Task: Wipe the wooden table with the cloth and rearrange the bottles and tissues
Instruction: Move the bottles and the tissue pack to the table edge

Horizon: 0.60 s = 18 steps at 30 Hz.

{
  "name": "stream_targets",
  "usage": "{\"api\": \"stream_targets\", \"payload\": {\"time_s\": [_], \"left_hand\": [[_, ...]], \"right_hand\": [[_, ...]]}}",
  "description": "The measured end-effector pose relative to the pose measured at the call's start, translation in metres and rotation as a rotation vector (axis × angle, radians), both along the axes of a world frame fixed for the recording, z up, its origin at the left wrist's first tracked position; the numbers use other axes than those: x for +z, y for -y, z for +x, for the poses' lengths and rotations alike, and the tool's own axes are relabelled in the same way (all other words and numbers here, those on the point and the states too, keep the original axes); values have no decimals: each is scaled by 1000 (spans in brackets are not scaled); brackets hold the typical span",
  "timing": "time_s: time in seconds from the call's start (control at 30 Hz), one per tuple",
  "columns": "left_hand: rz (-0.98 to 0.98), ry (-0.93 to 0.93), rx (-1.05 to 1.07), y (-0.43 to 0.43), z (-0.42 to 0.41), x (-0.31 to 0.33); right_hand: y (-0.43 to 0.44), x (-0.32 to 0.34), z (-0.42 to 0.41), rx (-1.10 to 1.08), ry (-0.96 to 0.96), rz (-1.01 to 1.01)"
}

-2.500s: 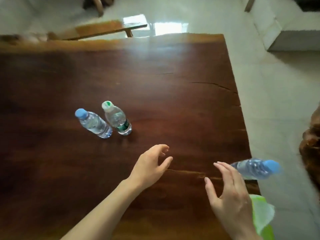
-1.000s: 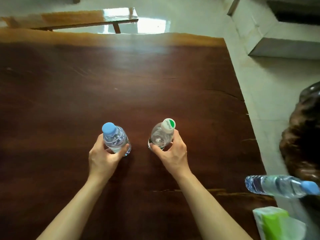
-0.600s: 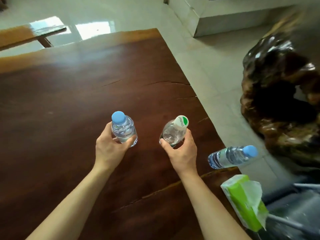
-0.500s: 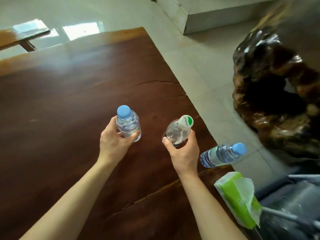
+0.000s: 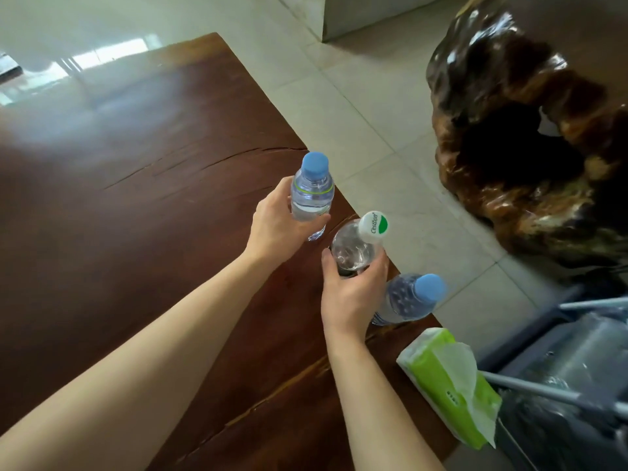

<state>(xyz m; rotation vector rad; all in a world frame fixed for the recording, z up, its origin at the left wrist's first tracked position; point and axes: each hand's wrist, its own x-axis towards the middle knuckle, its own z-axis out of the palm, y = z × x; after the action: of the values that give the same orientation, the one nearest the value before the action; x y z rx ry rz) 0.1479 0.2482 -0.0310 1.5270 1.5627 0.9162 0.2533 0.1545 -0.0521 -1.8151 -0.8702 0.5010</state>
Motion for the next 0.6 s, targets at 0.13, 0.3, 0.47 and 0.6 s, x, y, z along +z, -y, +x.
{"api": "stream_targets", "payload": {"time_s": [0.13,0.3,0.47,0.6], "left_hand": [[-30,-29,-18,-5,7,-8],[-79,-24,-21,-3,6,-20],[-91,-14,-24,-1,6,-24],[-99,-80,-62,-1,6,-21]], "right_hand": [[-7,-1,5,-16,12,-21],[-9,-5,6,-20,0,-47],[-13,-7,7,-4,6,-77],[-13,-10,8,15,5,-125]]}}
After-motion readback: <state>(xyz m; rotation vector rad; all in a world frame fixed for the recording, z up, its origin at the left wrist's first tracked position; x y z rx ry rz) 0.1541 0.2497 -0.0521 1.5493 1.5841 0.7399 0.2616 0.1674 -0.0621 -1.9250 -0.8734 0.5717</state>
